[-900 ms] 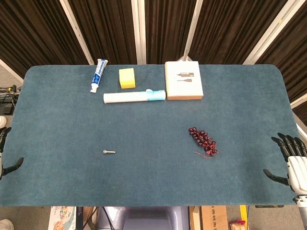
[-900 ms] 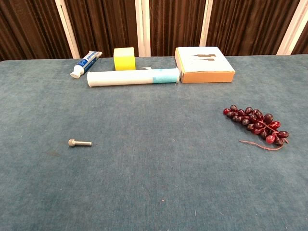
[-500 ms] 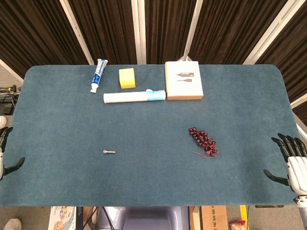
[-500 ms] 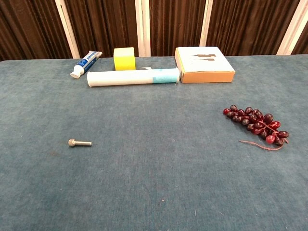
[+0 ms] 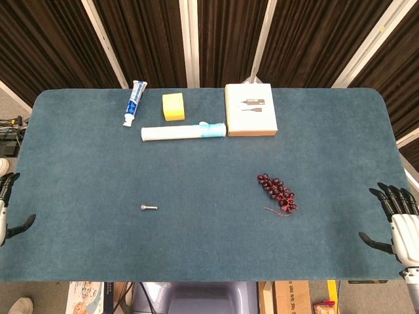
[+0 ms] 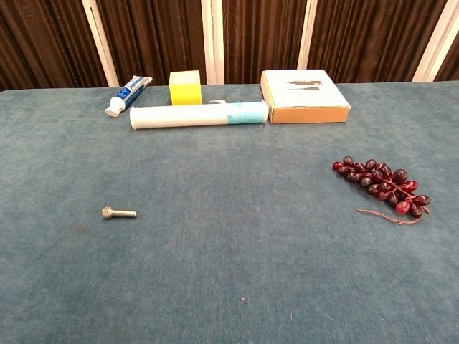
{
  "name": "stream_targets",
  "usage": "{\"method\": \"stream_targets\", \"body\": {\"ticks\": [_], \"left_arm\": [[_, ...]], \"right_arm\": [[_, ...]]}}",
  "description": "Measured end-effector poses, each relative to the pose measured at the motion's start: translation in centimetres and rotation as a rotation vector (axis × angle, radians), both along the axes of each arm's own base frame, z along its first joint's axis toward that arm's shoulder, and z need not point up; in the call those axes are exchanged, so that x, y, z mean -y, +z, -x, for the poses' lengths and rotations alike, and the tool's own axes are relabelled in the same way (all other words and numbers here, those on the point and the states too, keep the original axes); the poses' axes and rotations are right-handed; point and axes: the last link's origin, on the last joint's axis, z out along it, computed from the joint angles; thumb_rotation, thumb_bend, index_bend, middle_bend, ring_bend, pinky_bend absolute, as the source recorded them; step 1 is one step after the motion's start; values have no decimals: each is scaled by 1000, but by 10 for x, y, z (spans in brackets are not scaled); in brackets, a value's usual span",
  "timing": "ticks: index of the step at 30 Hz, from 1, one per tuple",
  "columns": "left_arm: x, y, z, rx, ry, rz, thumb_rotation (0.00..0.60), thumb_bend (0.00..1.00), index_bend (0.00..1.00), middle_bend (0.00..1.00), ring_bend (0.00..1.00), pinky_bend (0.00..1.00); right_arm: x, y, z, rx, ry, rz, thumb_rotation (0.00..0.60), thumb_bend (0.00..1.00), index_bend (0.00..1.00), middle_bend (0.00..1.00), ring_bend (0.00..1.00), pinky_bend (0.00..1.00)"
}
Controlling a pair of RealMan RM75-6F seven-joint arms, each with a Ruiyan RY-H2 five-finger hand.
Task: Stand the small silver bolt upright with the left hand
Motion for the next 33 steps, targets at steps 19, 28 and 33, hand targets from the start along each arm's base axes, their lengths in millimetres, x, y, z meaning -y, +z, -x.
{"method": "stream_targets", "body": {"ticks": [19,28,33], "left_arm": [[-90,-40,-43,-102,0,241,600,323,253,107,0,0],[-100,-83,-79,-118,10,364,600,328,287,113,0,0],[-98,-109,-97,-135,-15,404,600,329,294,113,0,0]], "right_arm": [[2,-3,1,-12,-12,-7,600,154,175,109,62,0],[2,-2,1,-8,-14,-4,600,154,175,108,62,0],[2,0,2,-4,-16,3,600,154,175,108,62,0]]}}
